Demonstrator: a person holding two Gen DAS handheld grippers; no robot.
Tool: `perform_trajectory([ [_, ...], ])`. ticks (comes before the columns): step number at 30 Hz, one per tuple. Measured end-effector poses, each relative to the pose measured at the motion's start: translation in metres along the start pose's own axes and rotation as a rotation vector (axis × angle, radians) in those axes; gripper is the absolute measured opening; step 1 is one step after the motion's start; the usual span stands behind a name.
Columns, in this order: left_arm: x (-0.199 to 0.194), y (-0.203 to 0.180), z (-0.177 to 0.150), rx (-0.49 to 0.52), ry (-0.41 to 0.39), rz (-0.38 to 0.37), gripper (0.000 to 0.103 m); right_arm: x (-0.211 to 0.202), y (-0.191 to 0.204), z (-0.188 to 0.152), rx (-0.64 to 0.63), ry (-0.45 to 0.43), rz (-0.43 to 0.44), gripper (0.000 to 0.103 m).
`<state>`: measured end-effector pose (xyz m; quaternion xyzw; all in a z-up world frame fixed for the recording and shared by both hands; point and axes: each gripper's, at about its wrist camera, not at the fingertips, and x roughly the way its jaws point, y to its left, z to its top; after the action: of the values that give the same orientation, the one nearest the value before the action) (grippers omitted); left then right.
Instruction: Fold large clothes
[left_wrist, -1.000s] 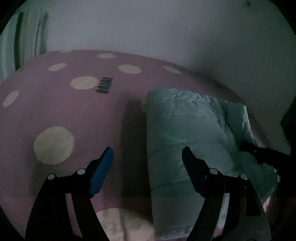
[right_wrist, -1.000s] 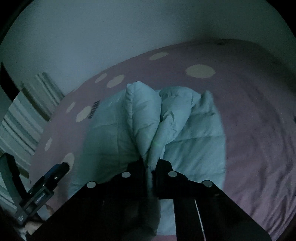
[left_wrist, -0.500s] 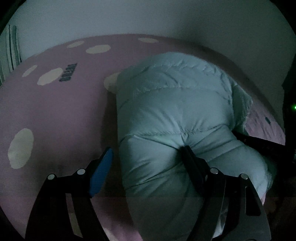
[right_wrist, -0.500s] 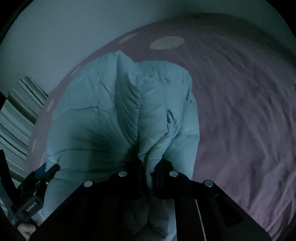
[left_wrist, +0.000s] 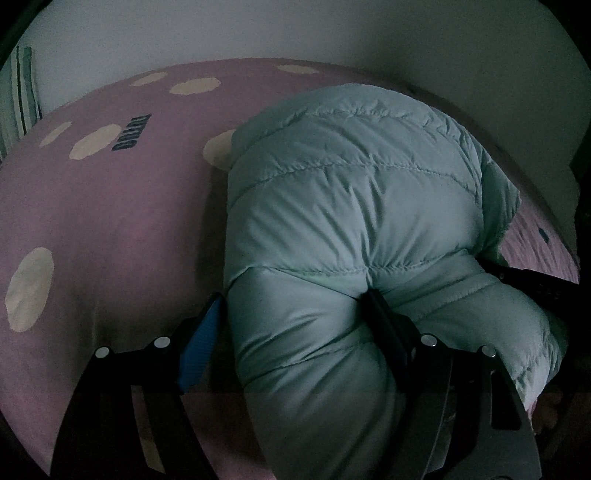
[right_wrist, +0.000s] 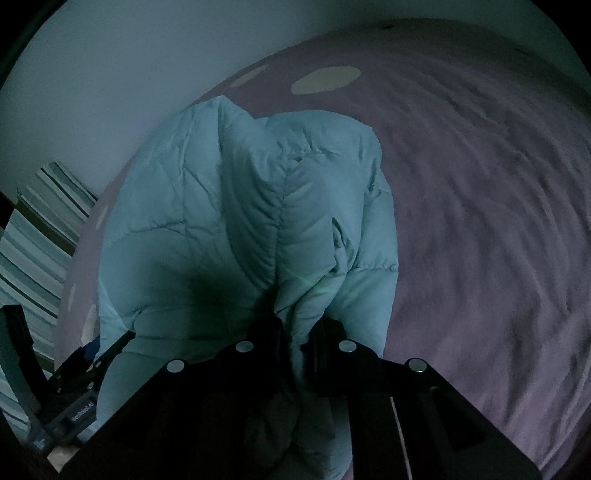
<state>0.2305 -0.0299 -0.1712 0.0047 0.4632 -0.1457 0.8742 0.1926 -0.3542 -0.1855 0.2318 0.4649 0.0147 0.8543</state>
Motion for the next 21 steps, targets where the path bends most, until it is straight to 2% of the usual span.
perform_trajectory([
  [3,-0.008,-0.002,-0.003,-0.003,-0.006,0.006,0.078,-0.017,0.005,-0.002,-0.007,-0.034,-0.020,0.018],
  [6,-0.025,0.000,-0.001,-0.022,-0.018,0.017,0.078,-0.042,0.012,-0.004,-0.019,-0.084,-0.039,0.019],
  [9,-0.050,0.008,-0.001,-0.053,-0.080,0.028,0.078,-0.072,0.025,-0.010,-0.054,-0.148,-0.047,0.019],
  [12,-0.072,0.015,-0.006,-0.076,-0.132,0.044,0.078,-0.091,0.041,-0.021,-0.111,-0.170,-0.022,0.019],
  [15,-0.075,0.019,-0.010,-0.086,-0.127,0.039,0.078,-0.088,0.056,-0.036,-0.191,-0.128,-0.011,0.019],
  [17,-0.065,0.015,-0.012,-0.067,-0.098,0.048,0.077,-0.072,0.060,-0.047,-0.225,-0.096,-0.045,0.019],
  [18,-0.062,0.016,-0.012,-0.066,-0.086,0.048,0.077,-0.062,0.059,-0.051,-0.233,-0.081,-0.086,0.019],
  [21,-0.043,0.011,-0.016,-0.057,-0.040,0.032,0.077,-0.039,0.046,-0.054,-0.200,-0.030,-0.100,0.019],
])
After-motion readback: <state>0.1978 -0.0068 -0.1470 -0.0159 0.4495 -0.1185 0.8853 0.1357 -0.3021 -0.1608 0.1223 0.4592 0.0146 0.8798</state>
